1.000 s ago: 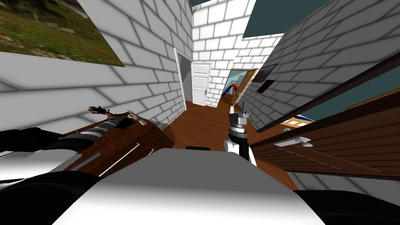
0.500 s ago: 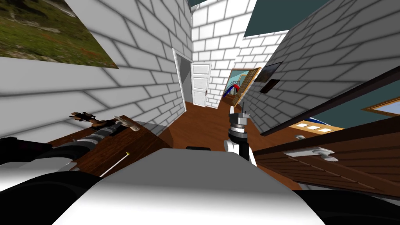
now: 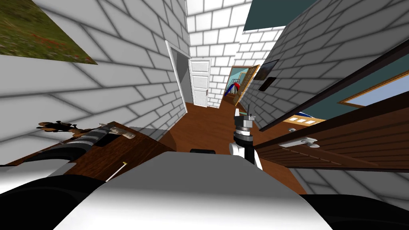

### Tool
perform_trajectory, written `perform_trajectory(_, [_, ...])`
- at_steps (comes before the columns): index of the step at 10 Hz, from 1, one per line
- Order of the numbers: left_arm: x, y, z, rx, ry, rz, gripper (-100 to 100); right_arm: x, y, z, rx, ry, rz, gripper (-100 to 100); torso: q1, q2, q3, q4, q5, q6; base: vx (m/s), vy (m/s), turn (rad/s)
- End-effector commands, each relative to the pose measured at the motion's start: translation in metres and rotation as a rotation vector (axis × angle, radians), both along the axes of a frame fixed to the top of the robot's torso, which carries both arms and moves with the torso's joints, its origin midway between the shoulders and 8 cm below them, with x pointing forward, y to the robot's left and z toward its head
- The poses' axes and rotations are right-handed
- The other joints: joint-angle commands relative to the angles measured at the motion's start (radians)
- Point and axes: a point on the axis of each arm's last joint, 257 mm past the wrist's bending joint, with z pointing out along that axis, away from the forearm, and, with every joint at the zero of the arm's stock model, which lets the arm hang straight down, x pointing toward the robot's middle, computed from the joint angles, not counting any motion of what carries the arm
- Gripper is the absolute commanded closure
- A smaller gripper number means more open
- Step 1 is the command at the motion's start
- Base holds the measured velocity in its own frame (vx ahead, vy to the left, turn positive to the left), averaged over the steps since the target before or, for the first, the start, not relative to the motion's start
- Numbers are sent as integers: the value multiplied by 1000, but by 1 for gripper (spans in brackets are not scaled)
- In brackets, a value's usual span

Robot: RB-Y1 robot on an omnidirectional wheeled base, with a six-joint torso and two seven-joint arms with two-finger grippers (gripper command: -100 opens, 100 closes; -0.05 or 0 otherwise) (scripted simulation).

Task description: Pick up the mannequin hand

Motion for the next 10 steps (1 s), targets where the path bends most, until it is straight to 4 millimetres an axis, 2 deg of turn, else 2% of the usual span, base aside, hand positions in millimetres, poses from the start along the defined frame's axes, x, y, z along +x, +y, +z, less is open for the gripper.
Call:
perform_trajectory(1, [-5, 5, 2, -39, -38, 25, -100, 0, 0, 0, 0, 0, 0, 0, 0, 0, 0, 0, 0, 0, -45, 5, 63])
perform_trajectory(7, [-8, 11, 10, -160, -162, 73, -100, 0, 0, 0, 0, 0, 0, 0, -3, -9, -5, -1, -1, 2, 7, -2, 5])
perform_trajectory(9, [-21, 15, 3, -154, -151, 86, -100, 0, 0, 0, 0, 0, 0, 0, 0, -10, -5, -1, 0, 3, 45, 65, -52])
perform_trajectory(10, [-17, 14, 4, -155, -150, 83, -100, 0, 0, 0, 0, 0, 0, 0, 3, -12, -6, -1, 1, 3, 24, 45, -13])
